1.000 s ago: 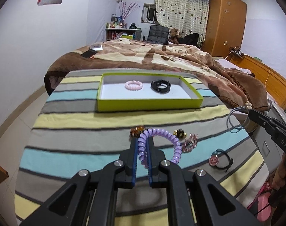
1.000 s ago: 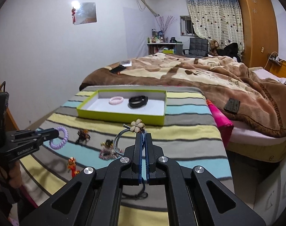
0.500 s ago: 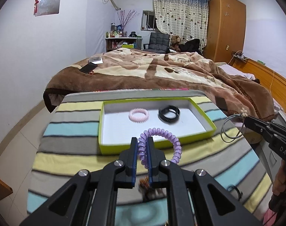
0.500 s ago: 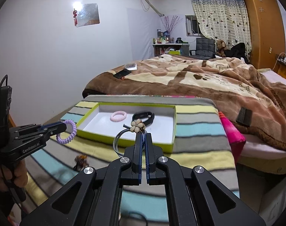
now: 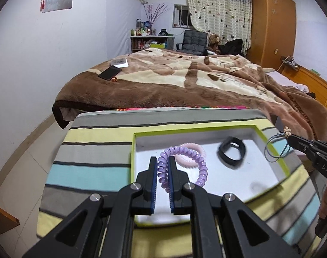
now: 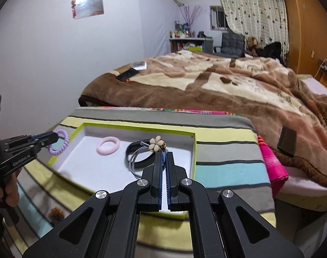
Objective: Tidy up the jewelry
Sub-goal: 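Carry the purple coil in the left tool while the right tool carries the flower hair tie into the box, then open both tools to release the purple coil and flower hair tie in the box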
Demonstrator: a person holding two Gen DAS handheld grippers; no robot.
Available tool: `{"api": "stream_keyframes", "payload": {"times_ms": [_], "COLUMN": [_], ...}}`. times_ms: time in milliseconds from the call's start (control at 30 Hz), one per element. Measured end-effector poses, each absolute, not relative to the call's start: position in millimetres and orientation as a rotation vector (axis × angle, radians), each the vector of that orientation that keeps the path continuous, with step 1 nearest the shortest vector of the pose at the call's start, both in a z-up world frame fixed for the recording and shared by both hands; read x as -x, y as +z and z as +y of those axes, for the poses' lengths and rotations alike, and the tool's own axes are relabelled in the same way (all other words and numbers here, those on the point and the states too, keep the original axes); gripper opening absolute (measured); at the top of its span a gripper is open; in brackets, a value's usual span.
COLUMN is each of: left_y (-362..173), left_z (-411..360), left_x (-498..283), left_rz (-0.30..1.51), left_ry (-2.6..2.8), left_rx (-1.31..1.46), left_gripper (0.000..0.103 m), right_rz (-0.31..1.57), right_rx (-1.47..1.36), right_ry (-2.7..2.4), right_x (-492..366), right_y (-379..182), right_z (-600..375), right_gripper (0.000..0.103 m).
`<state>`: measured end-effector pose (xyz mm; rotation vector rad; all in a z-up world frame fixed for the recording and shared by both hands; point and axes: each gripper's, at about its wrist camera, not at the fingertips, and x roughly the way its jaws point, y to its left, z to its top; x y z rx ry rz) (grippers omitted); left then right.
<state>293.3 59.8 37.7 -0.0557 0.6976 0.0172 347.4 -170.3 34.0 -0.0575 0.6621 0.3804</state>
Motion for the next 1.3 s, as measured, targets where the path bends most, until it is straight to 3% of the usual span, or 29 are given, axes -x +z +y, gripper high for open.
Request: {"api": "stream_keyframes", "payload": {"times_ms": [733,900,1067,1300], "left_y": [-9,-6,0,15], "left_z": [71,71,72,69], "left_x": [-355,-353,-345,-315], "left_rz": [0.859,0.847,0.822,0.772], "left_ry": [0.063,0.048,0.035,0.01], "left_rx": [0.058,0.072,0.094,0.101], "left_gripper": [0.011,0.026,0.026,0.026], "right_rz": [0.848,0.864,0.842,0.796], "right_rx": [0.124,0.106,0.096,0.059], "right_ry": [0.288,0.289,0.296,0.308], "right_x": [-421,-424,-417,-389], "right_y": [-15,-19,-13,4], "right_z": [-151,-154,-156,-168], "right_gripper": [0.003,0.006,0.019,0.02]}}
